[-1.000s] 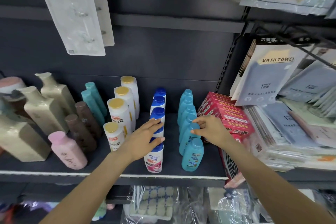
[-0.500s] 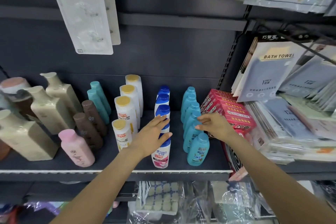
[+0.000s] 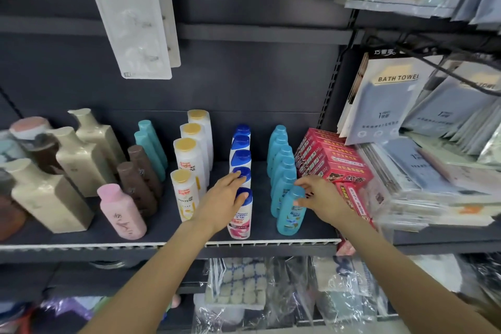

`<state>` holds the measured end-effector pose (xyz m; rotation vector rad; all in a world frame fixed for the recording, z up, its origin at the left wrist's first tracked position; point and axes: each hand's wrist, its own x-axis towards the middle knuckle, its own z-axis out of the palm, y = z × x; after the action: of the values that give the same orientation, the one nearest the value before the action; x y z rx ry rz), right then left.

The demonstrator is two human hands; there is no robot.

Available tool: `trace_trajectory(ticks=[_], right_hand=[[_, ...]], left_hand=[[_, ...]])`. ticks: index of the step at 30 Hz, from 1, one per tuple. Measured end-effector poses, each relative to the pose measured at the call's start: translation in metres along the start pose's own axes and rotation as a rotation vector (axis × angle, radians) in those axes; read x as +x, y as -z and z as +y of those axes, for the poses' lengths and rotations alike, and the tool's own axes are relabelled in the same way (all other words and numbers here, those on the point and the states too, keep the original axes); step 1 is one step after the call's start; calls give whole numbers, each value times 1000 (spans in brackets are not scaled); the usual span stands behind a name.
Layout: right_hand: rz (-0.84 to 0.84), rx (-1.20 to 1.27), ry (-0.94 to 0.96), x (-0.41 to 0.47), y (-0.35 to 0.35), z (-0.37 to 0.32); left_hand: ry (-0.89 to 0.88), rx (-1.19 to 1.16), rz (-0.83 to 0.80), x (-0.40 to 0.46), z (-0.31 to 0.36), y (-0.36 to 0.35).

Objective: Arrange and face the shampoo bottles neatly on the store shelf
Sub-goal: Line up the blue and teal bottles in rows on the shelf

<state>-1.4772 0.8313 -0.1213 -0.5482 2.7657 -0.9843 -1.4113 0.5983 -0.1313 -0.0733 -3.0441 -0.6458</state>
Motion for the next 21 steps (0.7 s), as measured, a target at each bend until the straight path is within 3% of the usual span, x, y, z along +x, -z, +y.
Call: trace_trajectory(ticks=[5, 12, 17, 21], right_hand=[[-20, 79, -11, -4, -1, 1], [103, 285, 98, -19, 31, -13], [212, 560, 57, -27, 48, -22], [238, 863, -43, -36, 54, -25]], left_hand=[[76, -17, -25, 0, 9, -1], [192, -140, 13, 0, 27, -1], [190, -240, 154, -7, 39, 9], [203, -424, 171, -14, 49, 22]])
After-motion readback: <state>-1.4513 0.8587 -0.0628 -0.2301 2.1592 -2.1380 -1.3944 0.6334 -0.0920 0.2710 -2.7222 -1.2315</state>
